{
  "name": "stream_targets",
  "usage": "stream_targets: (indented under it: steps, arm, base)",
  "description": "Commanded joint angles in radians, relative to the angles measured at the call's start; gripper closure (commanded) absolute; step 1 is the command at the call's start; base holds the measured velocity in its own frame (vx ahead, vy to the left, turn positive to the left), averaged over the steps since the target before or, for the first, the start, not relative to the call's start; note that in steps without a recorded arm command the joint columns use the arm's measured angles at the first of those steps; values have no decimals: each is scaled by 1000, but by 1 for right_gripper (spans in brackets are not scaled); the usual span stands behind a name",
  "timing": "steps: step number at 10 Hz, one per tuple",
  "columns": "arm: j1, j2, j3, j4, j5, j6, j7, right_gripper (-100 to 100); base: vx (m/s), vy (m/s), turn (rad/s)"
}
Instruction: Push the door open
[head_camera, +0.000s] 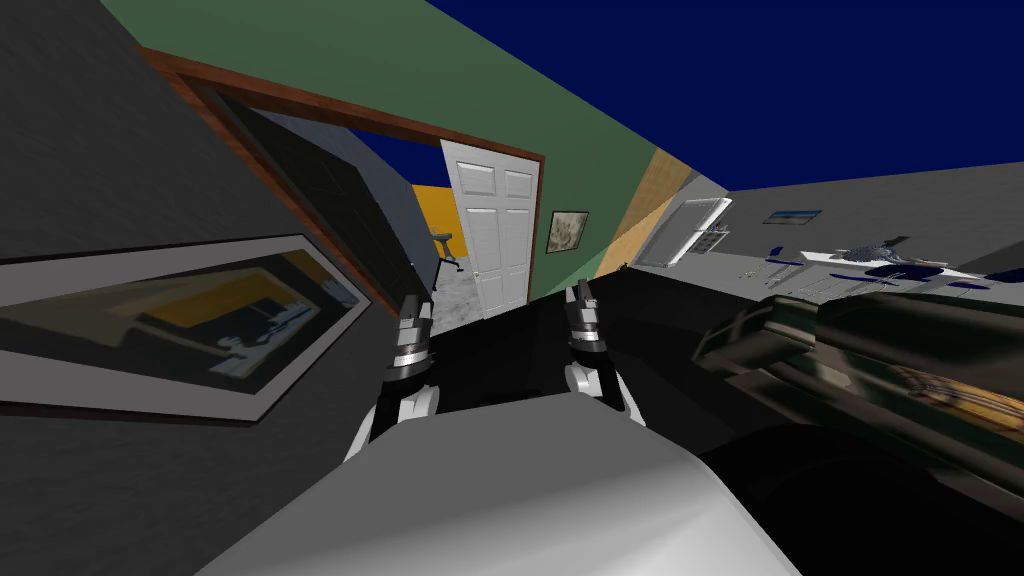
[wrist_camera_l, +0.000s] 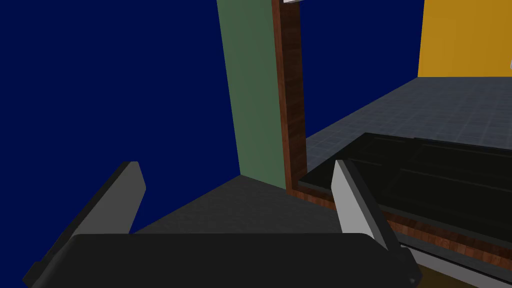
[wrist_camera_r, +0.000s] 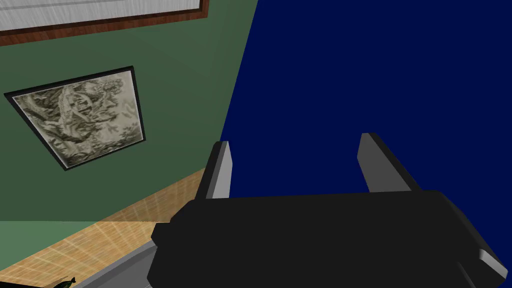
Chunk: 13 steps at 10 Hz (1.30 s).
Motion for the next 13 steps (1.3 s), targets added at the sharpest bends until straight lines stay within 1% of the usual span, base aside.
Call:
stream_targets:
  steps: [1,2,3,4,9,13]
  arm:
    - [-11,-5,-5,30,-2,-6,-2,-100]
    - [-20,-9,-8,54,-4,-11,-4,-100]
    - [-24,-11,-10,66,-4,-13,-4,-100]
    - [-33,-15,-14,89,-6,-18,-6,-100]
    - [-64,-26,-27,175,-12,-36,-12,-100]
    - [-96,-35,-40,262,-18,-54,-17,-100]
  base:
    - [36,21,79]
    - [85,49,109]
    - [94,31,48]
    - [89,32,60]
    - [82,28,65]
    - [81,35,79]
